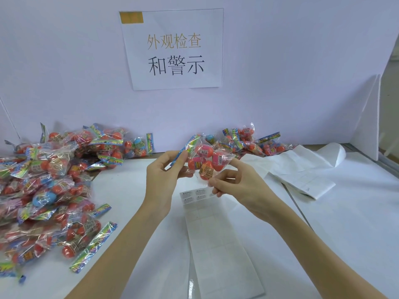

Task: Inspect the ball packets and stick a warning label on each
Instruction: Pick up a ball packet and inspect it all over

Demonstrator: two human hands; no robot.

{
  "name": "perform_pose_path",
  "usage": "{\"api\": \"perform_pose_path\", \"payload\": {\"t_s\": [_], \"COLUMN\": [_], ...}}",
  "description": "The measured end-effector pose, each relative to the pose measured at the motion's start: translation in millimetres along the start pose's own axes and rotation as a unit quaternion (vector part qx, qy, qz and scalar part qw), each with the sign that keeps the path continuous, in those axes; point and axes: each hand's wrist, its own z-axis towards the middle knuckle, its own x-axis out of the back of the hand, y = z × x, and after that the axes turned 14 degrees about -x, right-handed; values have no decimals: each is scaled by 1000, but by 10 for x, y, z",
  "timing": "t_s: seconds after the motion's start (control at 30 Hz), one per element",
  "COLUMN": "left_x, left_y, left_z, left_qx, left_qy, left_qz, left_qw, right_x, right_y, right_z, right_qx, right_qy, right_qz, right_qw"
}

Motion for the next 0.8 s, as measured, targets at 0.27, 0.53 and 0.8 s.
{"api": "perform_pose_path", "payload": {"t_s": [0.27,0.53,0.8], "left_x": [-29,12,9], "left_y": [81,85,61], "left_z": [-53,-33,-25], "left_qx": [0,-28,-26], "left_qy": [-196,-201,-165], "left_qz": [-35,-37,-33], "left_qw": [980,979,985], "right_x": [-38,-13,-12], "right_y": [9,-66,-77], "right_z": [6,-50,-60], "right_qx": [31,9,7], "right_qy": [33,31,-16], "right_qz": [-7,16,64], "right_qw": [999,999,998]}}
